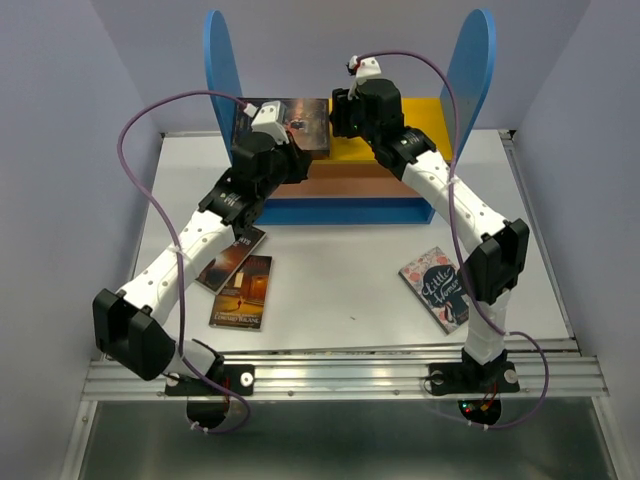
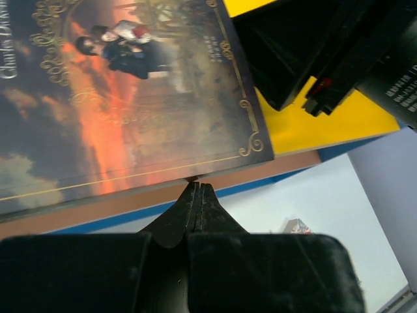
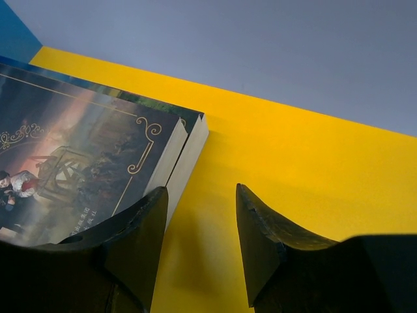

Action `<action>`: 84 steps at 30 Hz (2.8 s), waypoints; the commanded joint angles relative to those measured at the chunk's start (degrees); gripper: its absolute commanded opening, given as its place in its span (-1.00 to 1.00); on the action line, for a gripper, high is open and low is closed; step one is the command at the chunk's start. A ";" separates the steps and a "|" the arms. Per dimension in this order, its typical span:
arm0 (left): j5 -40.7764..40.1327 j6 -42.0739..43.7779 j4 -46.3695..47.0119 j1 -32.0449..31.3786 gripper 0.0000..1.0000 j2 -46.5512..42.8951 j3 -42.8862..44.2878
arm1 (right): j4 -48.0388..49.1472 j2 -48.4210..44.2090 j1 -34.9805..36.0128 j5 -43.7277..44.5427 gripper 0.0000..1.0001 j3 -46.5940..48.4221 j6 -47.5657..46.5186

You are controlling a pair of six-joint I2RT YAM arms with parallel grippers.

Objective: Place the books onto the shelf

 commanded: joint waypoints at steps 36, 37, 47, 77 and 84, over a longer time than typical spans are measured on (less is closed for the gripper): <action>-15.60 0.41 -0.88 7.54 -1.00 -6.51 -0.31 | 5.63 -5.70 0.49 -7.65 0.07 -5.65 1.38; -15.51 0.50 -0.62 7.80 -1.00 -6.25 0.21 | 5.55 -5.18 0.49 -7.74 0.07 -5.13 1.21; -13.58 1.99 -0.96 8.86 -1.00 -3.44 3.99 | 6.16 -3.07 0.49 -8.62 0.07 -2.49 0.42; -11.89 -6.61 -13.52 10.18 0.98 -21.71 -10.14 | 6.34 -21.59 1.55 17.57 0.99 -22.33 8.84; -8.58 -10.74 -14.06 10.18 0.98 -26.90 -22.01 | 2.39 -36.89 1.55 18.97 1.00 -43.43 17.46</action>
